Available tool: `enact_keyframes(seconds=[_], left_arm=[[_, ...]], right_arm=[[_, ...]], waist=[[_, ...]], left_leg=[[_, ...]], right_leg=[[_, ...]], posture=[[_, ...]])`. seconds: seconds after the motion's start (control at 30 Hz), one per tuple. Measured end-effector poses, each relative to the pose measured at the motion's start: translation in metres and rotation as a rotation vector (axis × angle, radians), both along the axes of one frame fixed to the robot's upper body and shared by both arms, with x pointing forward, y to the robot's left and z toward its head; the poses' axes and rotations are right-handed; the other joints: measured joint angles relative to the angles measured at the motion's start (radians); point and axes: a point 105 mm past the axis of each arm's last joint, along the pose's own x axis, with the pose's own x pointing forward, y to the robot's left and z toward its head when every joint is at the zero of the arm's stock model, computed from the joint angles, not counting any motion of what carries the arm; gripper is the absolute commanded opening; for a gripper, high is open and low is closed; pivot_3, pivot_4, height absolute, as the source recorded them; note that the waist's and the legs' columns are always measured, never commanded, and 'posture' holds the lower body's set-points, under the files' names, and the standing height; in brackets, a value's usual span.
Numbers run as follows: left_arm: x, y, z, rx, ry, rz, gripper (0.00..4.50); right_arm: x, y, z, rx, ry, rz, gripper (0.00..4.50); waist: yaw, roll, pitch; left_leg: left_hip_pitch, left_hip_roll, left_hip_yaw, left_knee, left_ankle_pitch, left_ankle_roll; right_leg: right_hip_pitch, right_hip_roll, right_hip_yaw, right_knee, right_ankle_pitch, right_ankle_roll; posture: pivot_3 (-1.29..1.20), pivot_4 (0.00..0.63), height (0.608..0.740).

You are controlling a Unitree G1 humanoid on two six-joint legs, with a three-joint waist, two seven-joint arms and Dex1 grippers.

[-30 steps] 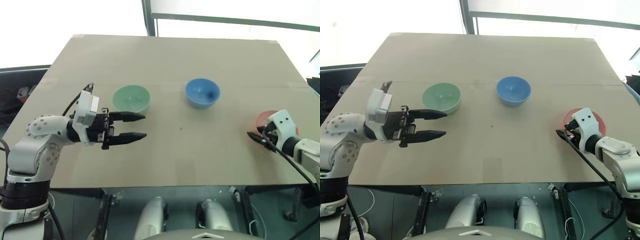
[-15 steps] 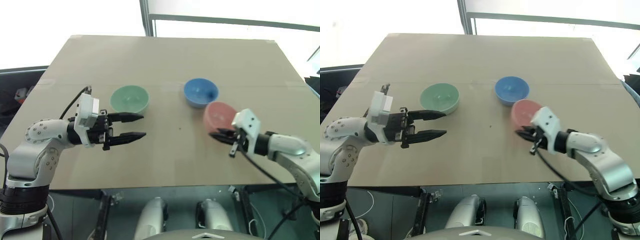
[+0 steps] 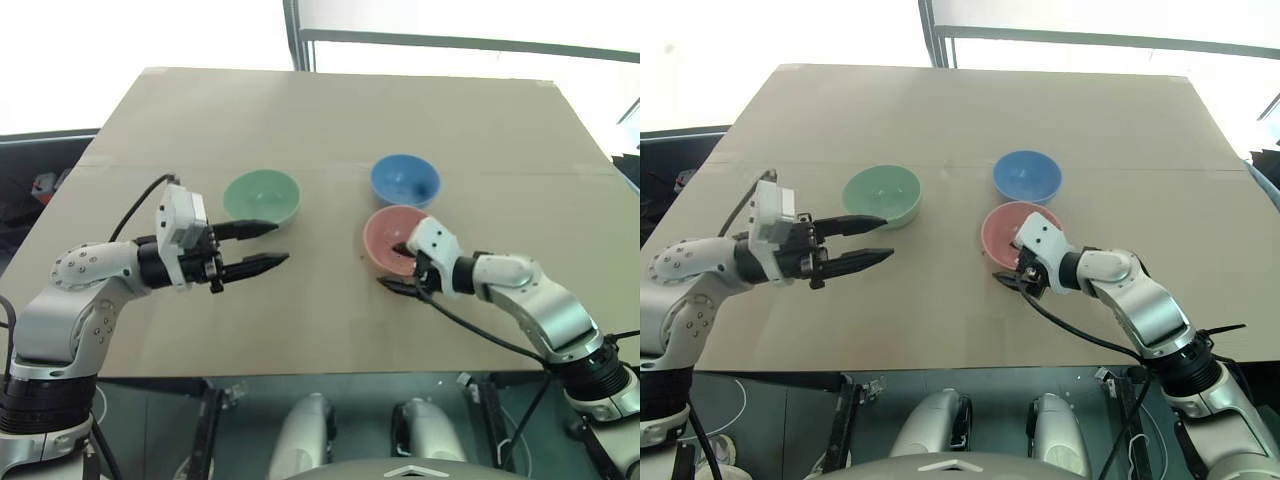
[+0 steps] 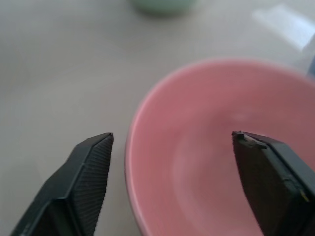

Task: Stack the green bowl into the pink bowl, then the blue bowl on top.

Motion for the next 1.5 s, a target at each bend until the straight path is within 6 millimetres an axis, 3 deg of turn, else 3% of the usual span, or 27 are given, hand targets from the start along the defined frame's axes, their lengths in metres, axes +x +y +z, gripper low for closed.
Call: enact_keyframes(seconds=[0.1,0.17,0.2,0.3,0.37,0.5,0.6,0.63,0.67,0.93,1.13,1.27,1.37,1.5], left_arm=[[0.013,0.005,0.007,0.083,-0.065,0.127,2.76],[0.02,0.008,0.01,0.161,-0.086,0.184,2.76],[0.032,0.013,0.009,0.318,-0.095,0.257,2.76],[0.046,0.015,0.01,0.424,-0.122,0.313,2.76],[0.055,0.02,-0.005,0.496,-0.075,0.343,2.76],[0.064,0.021,-0.023,0.572,-0.019,0.336,1.87],[0.069,0.019,-0.027,0.571,0.002,0.328,0.82],[0.072,0.018,-0.029,0.567,0.012,0.325,0.21],[0.074,0.016,-0.03,0.564,0.017,0.322,0.04],[0.081,-0.011,-0.019,0.503,-0.004,0.215,0.04],[0.057,-0.067,0.006,0.395,-0.102,-0.109,0.04],[0.064,-0.066,0.012,0.426,-0.149,-0.093,0.04],[0.075,-0.052,0.004,0.435,-0.108,-0.012,0.82],[0.08,-0.042,0.001,0.473,-0.104,0.066,2.47]], right_arm=[[-0.013,0.006,0.035,0.139,-0.069,0.078,4.07],[-0.019,0.008,0.045,0.168,-0.097,0.106,4.07],[-0.021,0.01,0.053,0.193,-0.128,0.119,4.07],[-0.02,0.011,0.059,0.205,-0.164,0.117,4.07],[-0.018,0.009,0.062,0.203,-0.187,0.103,4.07],[-0.015,0.0,0.063,0.183,-0.217,0.072,4.16],[-0.013,-0.006,0.063,0.175,-0.221,0.052,4.16],[-0.013,-0.009,0.063,0.17,-0.225,0.041,4.16],[-0.012,-0.011,0.063,0.168,-0.229,0.032,4.16],[-0.01,-0.028,0.06,0.152,-0.235,-0.049,4.16],[-0.018,-0.049,0.058,0.135,-0.245,-0.136,4.16],[-0.023,-0.061,0.055,0.112,-0.24,-0.184,4.16],[-0.024,-0.065,0.055,0.117,-0.241,-0.212,4.16],[-0.026,-0.065,0.055,0.123,-0.244,-0.22,4.16]], waist=[[0.001,-0.001,0.0],[0.001,-0.001,0.0],[0.002,-0.001,0.0],[0.001,0.0,0.0],[-0.001,0.0,0.0],[0.0,-0.001,0.0],[0.002,-0.001,0.0],[0.002,-0.001,0.0],[0.001,-0.001,0.0],[0.0,-0.001,0.0],[0.005,-0.002,0.001],[-0.002,-0.001,0.0],[-0.003,-0.001,0.0],[0.001,-0.001,0.0]], left_leg=[[0.0,0.0,0.0,0.0,0.0,0.0],[0.001,0.0,0.0,0.0,0.0,0.0],[0.002,-0.003,-0.001,0.001,0.0,0.0],[0.002,-0.004,0.0,0.001,0.0,0.0],[0.001,-0.003,0.001,-0.001,0.0,0.0],[-0.002,-0.003,0.001,-0.001,0.0,0.0],[-0.002,-0.003,0.001,-0.001,0.0,0.0],[-0.002,-0.003,0.001,0.0,0.0,0.0],[-0.002,-0.003,0.001,0.0,0.0,0.0],[-0.001,-0.003,0.001,0.0,0.0,0.0],[-0.003,-0.002,0.0,0.001,0.0,0.0],[0.001,-0.002,0.002,0.001,0.0,0.0],[0.002,-0.002,0.002,0.001,0.0,0.0],[-0.001,-0.001,0.001,0.001,0.0,0.001]], right_leg=[[0.0,0.0,0.0,0.0,0.0,0.0],[0.001,0.0,0.0,0.0,0.0,0.0],[0.002,0.001,-0.001,0.0,0.0,0.0],[0.001,0.001,0.0,0.001,0.0,0.0],[0.0,0.001,0.001,0.002,0.0,0.0],[-0.002,0.002,0.001,0.001,0.0,0.0],[-0.002,0.002,0.001,0.001,0.0,0.0],[-0.001,0.001,0.001,0.001,0.0,0.0],[-0.001,0.002,0.001,0.001,0.0,0.0],[-0.001,0.002,0.001,0.002,0.0,0.0],[-0.001,0.0,0.0,0.001,0.0,0.0],[0.0,0.001,0.002,0.001,0.0,0.0],[0.0,0.002,0.002,0.001,0.0,0.0],[0.0,0.001,0.002,0.002,0.0,0.0]], posture=[[0.0,0.15,0.74],[0.0,0.15,0.74],[0.0,0.15,0.74],[0.0,0.15,0.74],[0.0,0.15,0.74],[0.0,0.15,0.74],[0.0,0.15,0.74],[0.0,0.15,0.74],[0.0,0.15,0.74],[0.0,0.15,0.74],[0.0,0.15,0.74],[0.0,0.15,0.74],[0.0,0.15,0.74],[0.0,0.15,0.74]])
